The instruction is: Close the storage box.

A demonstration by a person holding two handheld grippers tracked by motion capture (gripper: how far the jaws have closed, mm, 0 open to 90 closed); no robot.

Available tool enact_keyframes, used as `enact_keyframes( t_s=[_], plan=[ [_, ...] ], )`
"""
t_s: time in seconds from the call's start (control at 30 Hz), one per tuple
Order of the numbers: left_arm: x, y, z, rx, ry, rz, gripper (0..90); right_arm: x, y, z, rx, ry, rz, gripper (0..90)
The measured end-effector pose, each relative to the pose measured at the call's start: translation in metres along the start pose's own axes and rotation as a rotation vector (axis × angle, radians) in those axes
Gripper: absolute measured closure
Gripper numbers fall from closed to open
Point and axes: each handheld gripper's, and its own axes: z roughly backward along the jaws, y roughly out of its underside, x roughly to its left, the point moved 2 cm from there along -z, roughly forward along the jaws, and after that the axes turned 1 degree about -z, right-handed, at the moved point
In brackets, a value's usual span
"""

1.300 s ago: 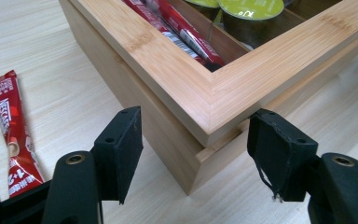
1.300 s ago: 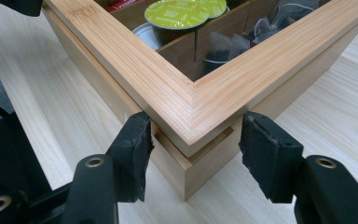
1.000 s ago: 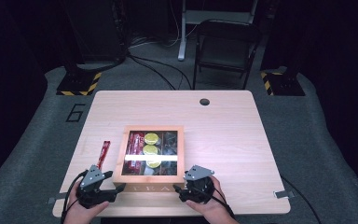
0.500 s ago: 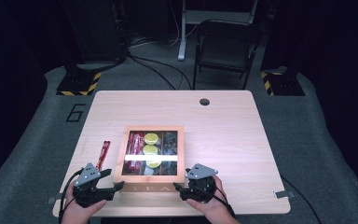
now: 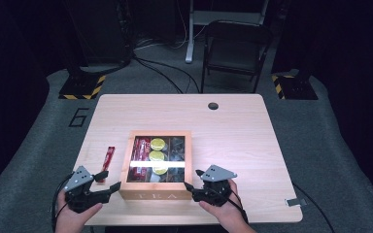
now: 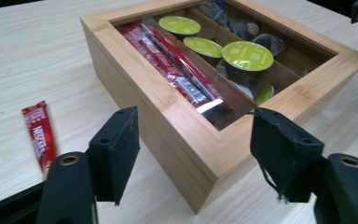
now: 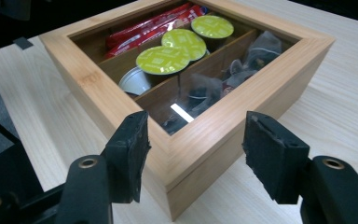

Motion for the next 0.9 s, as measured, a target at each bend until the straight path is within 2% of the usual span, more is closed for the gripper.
enact_keyframes(
  t_s=[0.1, 0.13, 0.33, 0.43, 0.5, 0.53, 0.6, 0.67, 0.77, 0.9],
  plan=[
    [0.005, 0.001, 0.003, -0.01, -0.004, 0.026, 35.2, -0.006, -0.001, 0.003, -0.005, 0.007, -0.017, 41.1],
    [0.006, 0.001, 0.003, -0.022, -0.012, 0.025, 35.4, -0.008, -0.002, 0.003, -0.005, 0.006, -0.013, 41.2],
    [0.014, 0.003, 0.006, -0.023, -0.024, 0.045, 37.5, -0.016, -0.001, 0.003, -0.001, 0.011, -0.031, 42.0],
    [0.019, 0.005, 0.007, -0.027, -0.045, 0.057, 38.3, -0.021, -0.001, 0.004, -0.003, 0.021, -0.026, 42.6],
    [0.022, 0.007, 0.007, -0.023, -0.059, 0.07, 38.6, -0.024, -0.001, 0.005, -0.008, 0.028, -0.039, 42.9],
    [0.023, 0.008, 0.006, -0.033, -0.073, 0.079, 38.8, -0.026, -0.001, 0.005, -0.005, 0.036, -0.03, 43.1],
    [0.027, 0.01, 0.007, -0.02, -0.074, 0.089, 39.1, -0.029, 0.0, 0.004, -0.004, 0.052, -0.028, 43.7],
    [0.029, 0.012, 0.005, -0.027, -0.087, 0.102, 39.3, -0.033, 0.001, 0.002, 0.005, 0.065, -0.02, 44.0],
    [0.033, 0.016, 0.004, -0.007, -0.09, 0.108, 39.4, -0.036, 0.003, 0.001, 0.015, 0.076, -0.025, 44.3],
    [0.039, 0.019, 0.002, 0.001, -0.111, 0.118, 39.4, -0.043, 0.005, -0.002, 0.021, 0.097, -0.005, 44.5]
  ],
)
